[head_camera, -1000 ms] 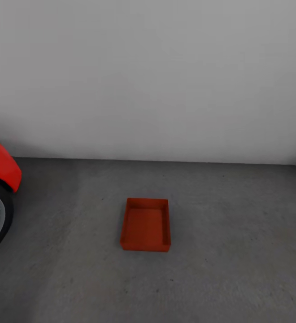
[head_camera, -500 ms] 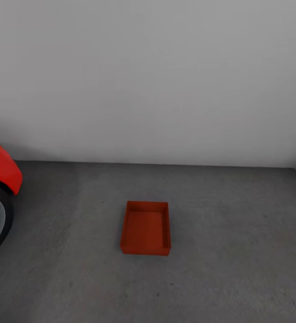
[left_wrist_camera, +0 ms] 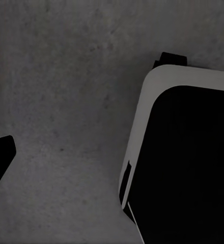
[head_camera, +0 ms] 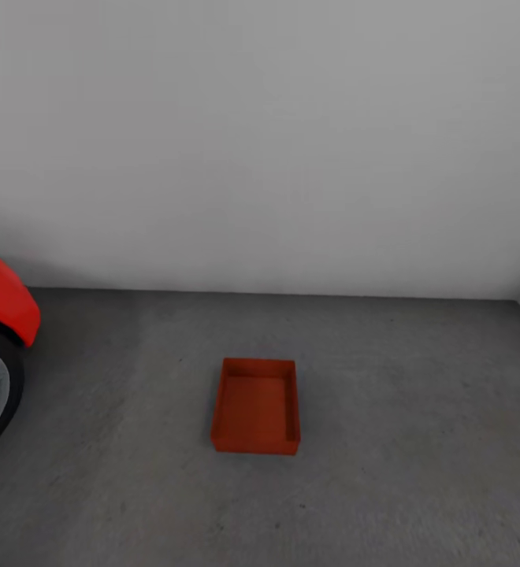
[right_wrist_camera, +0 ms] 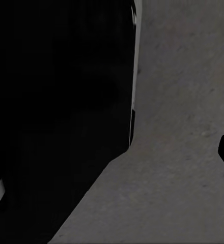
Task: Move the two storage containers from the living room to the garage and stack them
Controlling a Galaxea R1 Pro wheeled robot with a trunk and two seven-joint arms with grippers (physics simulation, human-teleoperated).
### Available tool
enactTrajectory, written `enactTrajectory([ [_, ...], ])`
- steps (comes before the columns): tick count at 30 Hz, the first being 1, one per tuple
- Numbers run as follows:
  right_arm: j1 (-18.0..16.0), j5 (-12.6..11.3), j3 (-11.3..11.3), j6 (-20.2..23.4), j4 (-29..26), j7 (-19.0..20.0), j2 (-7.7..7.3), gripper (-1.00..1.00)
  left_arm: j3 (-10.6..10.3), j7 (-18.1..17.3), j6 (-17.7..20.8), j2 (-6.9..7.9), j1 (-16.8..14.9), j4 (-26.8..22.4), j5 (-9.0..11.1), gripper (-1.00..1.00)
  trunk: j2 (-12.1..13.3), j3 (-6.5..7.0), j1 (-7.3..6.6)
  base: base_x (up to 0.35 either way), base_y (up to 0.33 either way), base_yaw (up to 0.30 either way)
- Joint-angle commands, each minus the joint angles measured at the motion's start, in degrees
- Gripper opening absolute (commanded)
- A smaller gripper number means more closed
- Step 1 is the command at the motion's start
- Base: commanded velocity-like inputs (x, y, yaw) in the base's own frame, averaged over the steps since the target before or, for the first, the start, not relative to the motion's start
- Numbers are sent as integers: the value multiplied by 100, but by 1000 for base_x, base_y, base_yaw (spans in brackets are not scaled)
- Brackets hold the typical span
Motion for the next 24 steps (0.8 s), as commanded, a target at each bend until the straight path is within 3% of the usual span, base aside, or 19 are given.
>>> enactTrajectory([
  [1,-6,-59,41,-15,18,22,3,100,0,5,-19,-1,-3,4,31,100,-3,5,0,0,0,0],
  [24,-6,-50,41,0,18,10,-11,100,2,5,-19,-1,-3,4,31,100,-3,221,0,0,0,0],
])
